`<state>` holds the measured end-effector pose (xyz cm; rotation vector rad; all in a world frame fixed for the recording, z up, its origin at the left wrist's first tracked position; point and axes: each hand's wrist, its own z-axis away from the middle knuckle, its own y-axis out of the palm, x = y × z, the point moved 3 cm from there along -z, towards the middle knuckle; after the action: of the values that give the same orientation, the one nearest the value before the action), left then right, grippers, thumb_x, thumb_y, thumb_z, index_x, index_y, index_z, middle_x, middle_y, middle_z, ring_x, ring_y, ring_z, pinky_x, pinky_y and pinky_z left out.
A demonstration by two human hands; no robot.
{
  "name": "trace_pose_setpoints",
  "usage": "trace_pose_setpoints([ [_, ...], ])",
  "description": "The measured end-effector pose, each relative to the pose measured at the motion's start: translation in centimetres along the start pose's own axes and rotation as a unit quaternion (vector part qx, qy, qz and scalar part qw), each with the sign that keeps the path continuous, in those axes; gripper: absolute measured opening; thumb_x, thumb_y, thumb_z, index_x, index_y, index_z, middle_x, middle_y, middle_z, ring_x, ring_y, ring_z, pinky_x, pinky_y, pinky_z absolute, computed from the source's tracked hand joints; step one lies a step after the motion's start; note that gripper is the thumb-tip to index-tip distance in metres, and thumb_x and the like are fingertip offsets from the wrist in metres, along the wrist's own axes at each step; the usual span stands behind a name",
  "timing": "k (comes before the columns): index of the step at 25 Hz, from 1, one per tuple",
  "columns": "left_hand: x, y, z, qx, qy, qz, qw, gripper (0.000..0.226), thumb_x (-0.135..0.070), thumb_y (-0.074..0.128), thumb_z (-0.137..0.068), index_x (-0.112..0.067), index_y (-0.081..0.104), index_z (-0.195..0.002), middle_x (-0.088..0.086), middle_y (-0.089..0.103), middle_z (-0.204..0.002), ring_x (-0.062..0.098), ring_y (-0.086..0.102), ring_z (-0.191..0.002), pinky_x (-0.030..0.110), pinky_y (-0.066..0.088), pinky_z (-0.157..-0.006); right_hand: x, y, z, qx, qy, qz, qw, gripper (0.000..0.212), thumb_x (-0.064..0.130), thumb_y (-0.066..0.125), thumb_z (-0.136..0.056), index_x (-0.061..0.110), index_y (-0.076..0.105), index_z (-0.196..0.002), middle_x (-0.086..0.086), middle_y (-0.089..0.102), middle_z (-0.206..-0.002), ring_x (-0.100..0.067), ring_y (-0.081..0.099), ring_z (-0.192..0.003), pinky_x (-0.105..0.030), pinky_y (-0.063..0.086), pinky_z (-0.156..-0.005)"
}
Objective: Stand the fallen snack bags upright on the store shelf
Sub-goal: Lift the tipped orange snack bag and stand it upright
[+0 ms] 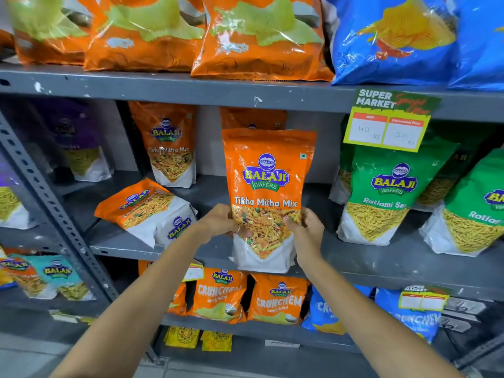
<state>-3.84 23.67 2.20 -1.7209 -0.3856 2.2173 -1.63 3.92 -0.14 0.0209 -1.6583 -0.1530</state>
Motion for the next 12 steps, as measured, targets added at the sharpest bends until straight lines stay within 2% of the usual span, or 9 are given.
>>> trace_pose_setpoints([
  [4, 1.9, -0.2, -3.3, -0.112, -0.015, -0.015, 0.993, 0.041, -0.003, 0.08, -0.064, -0.004, 0.067, -0.103, 0.013, 0.07, -0.113, 0.025, 0.062, -0.105, 0.042, 0.052, -0.094, -1.3, 1.6, -2.7, -0.002, 0.029, 0.037, 0.999, 0.023, 0.002, 0.066, -0.079, 0.011, 0.058, -0.099, -0.011, 0.067, -0.104, -0.023, 0.063, -0.098, -0.041, 0.052, -0.085],
  [8, 1.7, -0.7, -6.1, -0.176, 0.001, -0.041, 0.984, 0.045, -0.007, 0.08, -0.065, -0.005, 0.064, -0.107, 0.015, 0.069, -0.115, 0.031, 0.061, -0.109, 0.045, 0.05, -0.095, -1.4, 2.9, -5.7, -0.002, 0.026, 0.061, 0.998, 0.026, 0.001, 0.066, -0.079, 0.016, 0.051, -0.093, -0.012, 0.065, -0.107, -0.023, 0.061, -0.098, -0.039, 0.051, -0.083],
  [12, 1.8, -0.8, -7.9, -0.201, 0.014, -0.044, 0.978, 0.049, -0.008, 0.08, -0.066, -0.004, 0.062, -0.111, 0.016, 0.068, -0.117, 0.034, 0.06, -0.11, 0.047, 0.05, -0.095, -2.1, 3.4, -7.9, 0.017, 0.038, 0.082, 0.996, 0.029, -0.001, 0.065, -0.079, 0.019, 0.048, -0.092, -0.015, 0.064, -0.112, -0.027, 0.06, -0.104, -0.049, 0.05, -0.093],
])
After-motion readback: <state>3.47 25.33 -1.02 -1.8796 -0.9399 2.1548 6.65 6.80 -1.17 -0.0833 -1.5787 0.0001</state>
